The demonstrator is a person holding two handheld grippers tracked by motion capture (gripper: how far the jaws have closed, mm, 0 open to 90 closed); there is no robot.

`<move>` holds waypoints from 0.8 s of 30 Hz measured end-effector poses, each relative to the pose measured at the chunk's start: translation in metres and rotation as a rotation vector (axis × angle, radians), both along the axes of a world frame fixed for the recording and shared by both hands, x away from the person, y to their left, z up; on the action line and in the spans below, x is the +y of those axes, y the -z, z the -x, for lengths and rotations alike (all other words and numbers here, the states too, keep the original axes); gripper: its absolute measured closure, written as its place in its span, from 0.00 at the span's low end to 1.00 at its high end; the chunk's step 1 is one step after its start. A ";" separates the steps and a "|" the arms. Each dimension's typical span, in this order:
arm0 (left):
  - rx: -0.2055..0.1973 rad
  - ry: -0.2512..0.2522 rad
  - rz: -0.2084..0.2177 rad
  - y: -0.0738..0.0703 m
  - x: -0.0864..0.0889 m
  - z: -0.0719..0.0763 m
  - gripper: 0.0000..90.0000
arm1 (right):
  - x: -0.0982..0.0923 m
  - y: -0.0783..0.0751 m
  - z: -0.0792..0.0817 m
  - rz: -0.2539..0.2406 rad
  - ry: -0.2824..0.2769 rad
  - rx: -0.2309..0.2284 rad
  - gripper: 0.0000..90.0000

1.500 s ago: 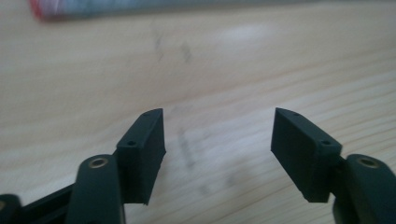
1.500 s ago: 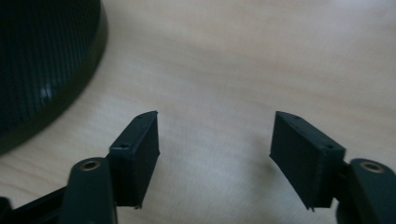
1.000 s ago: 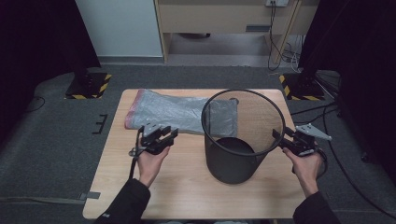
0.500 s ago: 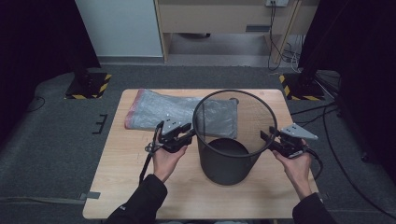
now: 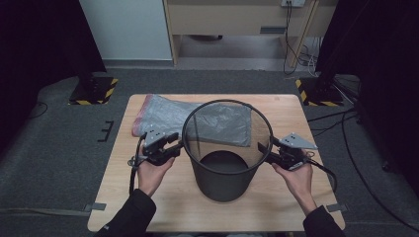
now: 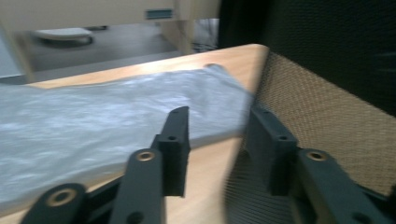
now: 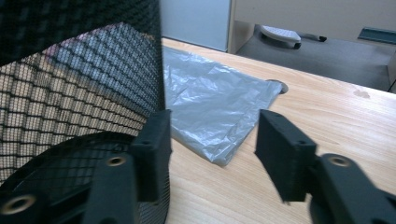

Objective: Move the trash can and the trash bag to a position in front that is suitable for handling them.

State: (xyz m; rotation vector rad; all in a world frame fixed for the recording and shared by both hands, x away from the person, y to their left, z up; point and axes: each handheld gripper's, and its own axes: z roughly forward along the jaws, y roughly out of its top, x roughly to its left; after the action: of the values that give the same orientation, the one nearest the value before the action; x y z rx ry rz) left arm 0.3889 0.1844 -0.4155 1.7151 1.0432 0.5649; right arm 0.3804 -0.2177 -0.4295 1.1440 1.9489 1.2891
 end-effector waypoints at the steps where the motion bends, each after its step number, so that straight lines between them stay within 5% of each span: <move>1: -0.009 -0.033 -0.031 0.005 0.004 -0.012 0.58 | -0.001 0.000 0.000 -0.004 0.004 -0.001 0.45; 5: 0.029 -0.128 -0.122 0.030 0.013 -0.055 0.46 | -0.016 0.009 -0.001 0.002 0.052 0.034 0.37; 9: 0.116 -0.213 -0.143 0.063 0.011 -0.088 0.41 | -0.033 0.020 -0.002 0.019 0.087 0.078 0.34; 13: 0.157 -0.263 -0.167 0.083 0.002 -0.109 0.39 | -0.044 0.024 -0.002 0.019 0.106 0.094 0.31; 18: 0.146 -0.279 -0.152 0.098 -0.004 -0.122 0.37 | -0.049 0.026 0.002 0.020 0.094 0.112 0.28; 24: 0.242 -0.261 -0.225 0.113 -0.001 -0.126 0.37 | -0.054 0.028 0.002 0.021 0.084 0.128 0.26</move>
State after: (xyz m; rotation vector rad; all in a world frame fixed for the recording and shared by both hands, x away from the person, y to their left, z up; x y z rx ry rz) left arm 0.5149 0.1835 -0.5284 1.8901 1.4349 0.6722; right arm 0.3779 -0.2716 -0.4577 1.3120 1.9770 1.1746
